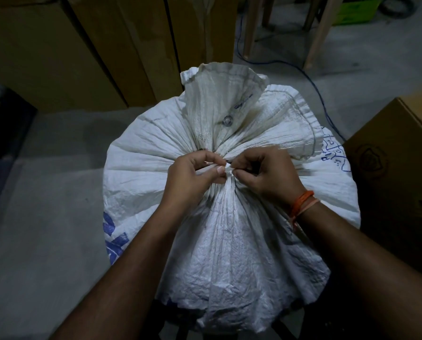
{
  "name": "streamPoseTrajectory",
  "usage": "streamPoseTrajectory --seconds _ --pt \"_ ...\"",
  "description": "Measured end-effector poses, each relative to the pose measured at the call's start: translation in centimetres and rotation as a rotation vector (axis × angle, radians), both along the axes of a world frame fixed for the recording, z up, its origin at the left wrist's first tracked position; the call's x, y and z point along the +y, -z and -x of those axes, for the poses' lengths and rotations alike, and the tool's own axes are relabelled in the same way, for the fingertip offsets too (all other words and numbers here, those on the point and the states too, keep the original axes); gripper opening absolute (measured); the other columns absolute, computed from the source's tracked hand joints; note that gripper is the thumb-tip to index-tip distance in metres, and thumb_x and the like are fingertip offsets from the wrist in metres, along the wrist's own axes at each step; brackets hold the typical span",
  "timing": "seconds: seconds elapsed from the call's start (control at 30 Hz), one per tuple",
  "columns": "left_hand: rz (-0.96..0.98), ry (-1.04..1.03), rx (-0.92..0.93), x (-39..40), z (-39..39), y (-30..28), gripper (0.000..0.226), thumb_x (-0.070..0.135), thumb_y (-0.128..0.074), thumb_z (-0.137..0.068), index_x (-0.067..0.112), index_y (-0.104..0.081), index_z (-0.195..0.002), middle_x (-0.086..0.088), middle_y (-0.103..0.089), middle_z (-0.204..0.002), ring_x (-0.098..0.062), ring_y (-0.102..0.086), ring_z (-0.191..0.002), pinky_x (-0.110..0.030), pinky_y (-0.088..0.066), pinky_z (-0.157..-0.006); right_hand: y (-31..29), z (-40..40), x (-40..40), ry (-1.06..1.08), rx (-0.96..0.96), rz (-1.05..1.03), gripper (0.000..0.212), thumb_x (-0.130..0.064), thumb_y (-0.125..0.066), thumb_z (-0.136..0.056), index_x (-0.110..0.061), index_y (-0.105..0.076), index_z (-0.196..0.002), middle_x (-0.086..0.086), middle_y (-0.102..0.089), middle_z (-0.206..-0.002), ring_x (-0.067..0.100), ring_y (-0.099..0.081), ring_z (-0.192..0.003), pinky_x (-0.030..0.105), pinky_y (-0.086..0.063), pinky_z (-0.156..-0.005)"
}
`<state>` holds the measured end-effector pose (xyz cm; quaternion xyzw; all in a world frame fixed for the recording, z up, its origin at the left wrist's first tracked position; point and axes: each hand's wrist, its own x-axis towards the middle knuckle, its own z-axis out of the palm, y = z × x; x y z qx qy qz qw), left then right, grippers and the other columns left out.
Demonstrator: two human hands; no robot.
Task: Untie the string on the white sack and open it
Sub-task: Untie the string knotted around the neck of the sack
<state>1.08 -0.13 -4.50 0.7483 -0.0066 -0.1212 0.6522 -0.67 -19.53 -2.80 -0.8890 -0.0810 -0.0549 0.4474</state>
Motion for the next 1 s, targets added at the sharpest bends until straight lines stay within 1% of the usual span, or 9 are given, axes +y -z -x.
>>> streamPoseTrajectory --seconds 0.13,0.3,0.47,0.53,0.63,0.7,0.77,0.9,1.0 --pt "0.011 0.011 0.004 0.0 0.0 -0.2 0.014 0.000 -0.078 -0.091 0.013 -0.081 -0.090 -0.012 -0.084 -0.099 -0.027 -0.083 -0.088 -0.047 -0.068 -0.087 -0.4 0.2 -0.5 -0.013 0.021 0.003 0.005 -0.012 -0.082 -0.079 -0.013 -0.077 -0.077 0.004 -0.076 -0.074 0.023 -0.073 -0.072 0.041 -0.058 -0.066" --pt "0.044 -0.014 0.036 0.0 0.2 -0.7 0.009 -0.001 -0.077 -0.092 0.007 -0.080 -0.093 -0.014 -0.085 -0.098 -0.033 -0.084 -0.087 -0.041 -0.068 -0.086 -1.3 0.7 -1.2 -0.042 0.056 -0.001 0.005 -0.007 -0.082 -0.079 -0.010 -0.078 -0.079 0.002 -0.076 -0.073 0.011 -0.070 -0.066 0.018 -0.051 -0.063" --pt "0.046 -0.019 0.037 -0.1 0.2 -1.1 0.013 -0.001 -0.077 -0.091 0.011 -0.081 -0.091 -0.011 -0.085 -0.094 -0.030 -0.084 -0.084 -0.035 -0.068 -0.080 -1.6 0.7 -1.6 -0.009 0.072 0.034 0.007 -0.004 -0.081 -0.078 -0.009 -0.081 -0.082 -0.004 -0.077 -0.076 0.002 -0.067 -0.070 0.003 -0.043 -0.066" --pt "0.040 -0.013 0.035 -0.1 0.2 -1.1 0.014 0.000 -0.078 -0.091 0.014 -0.081 -0.089 -0.010 -0.085 -0.094 -0.030 -0.084 -0.084 -0.036 -0.068 -0.081 -1.5 0.6 -1.2 0.001 0.065 0.024 0.008 -0.002 -0.081 -0.078 -0.009 -0.082 -0.084 -0.003 -0.078 -0.079 0.003 -0.070 -0.074 0.005 -0.047 -0.067" --pt "0.024 -0.002 0.021 -0.2 0.2 -1.1 0.017 0.001 -0.078 -0.091 0.018 -0.081 -0.087 -0.012 -0.085 -0.095 -0.031 -0.084 -0.085 -0.043 -0.068 -0.086 -1.3 0.4 -0.6 0.018 0.041 -0.002 0.007 -0.003 -0.080 -0.079 -0.007 -0.082 -0.084 0.003 -0.082 -0.084 0.013 -0.077 -0.080 0.025 -0.060 -0.074" --pt "0.020 -0.002 0.018 -0.2 0.2 -1.1 0.016 0.001 -0.078 -0.091 0.017 -0.081 -0.088 -0.012 -0.084 -0.096 -0.031 -0.084 -0.085 -0.045 -0.068 -0.088 -1.2 0.4 -0.3 0.026 0.037 -0.011 0.004 -0.004 -0.080 -0.080 -0.007 -0.081 -0.083 0.004 -0.082 -0.084 0.016 -0.078 -0.081 0.034 -0.061 -0.075" --pt "0.027 0.003 0.020 -0.2 0.2 -1.1 0.012 0.002 -0.078 -0.091 0.014 -0.081 -0.090 -0.013 -0.085 -0.096 -0.031 -0.084 -0.086 -0.044 -0.068 -0.087 -1.2 0.4 -0.4 0.024 0.045 -0.011 0.003 -0.007 -0.082 -0.080 -0.008 -0.080 -0.082 0.001 -0.081 -0.082 0.013 -0.077 -0.078 0.031 -0.060 -0.072" --pt "0.042 -0.003 0.022 0.0 0.3 -1.4 0.009 0.002 -0.078 -0.092 0.011 -0.081 -0.093 -0.014 -0.085 -0.096 -0.034 -0.084 -0.088 -0.041 -0.069 -0.084 -1.6 0.8 -1.6 0.016 0.074 -0.016 0.006 -0.014 -0.086 -0.079 -0.014 -0.080 -0.080 -0.003 -0.078 -0.076 0.003 -0.070 -0.069 0.013 -0.050 -0.066" --pt "0.056 -0.007 0.035 0.0 0.2 -1.6 0.009 0.004 -0.078 -0.092 0.012 -0.081 -0.093 -0.012 -0.085 -0.094 -0.033 -0.084 -0.087 -0.038 -0.068 -0.083 -1.8 1.1 -2.1 0.029 0.069 -0.037 0.008 -0.010 -0.084 -0.079 -0.017 -0.080 -0.080 -0.003 -0.079 -0.076 0.004 -0.071 -0.071 0.014 -0.053 -0.068"
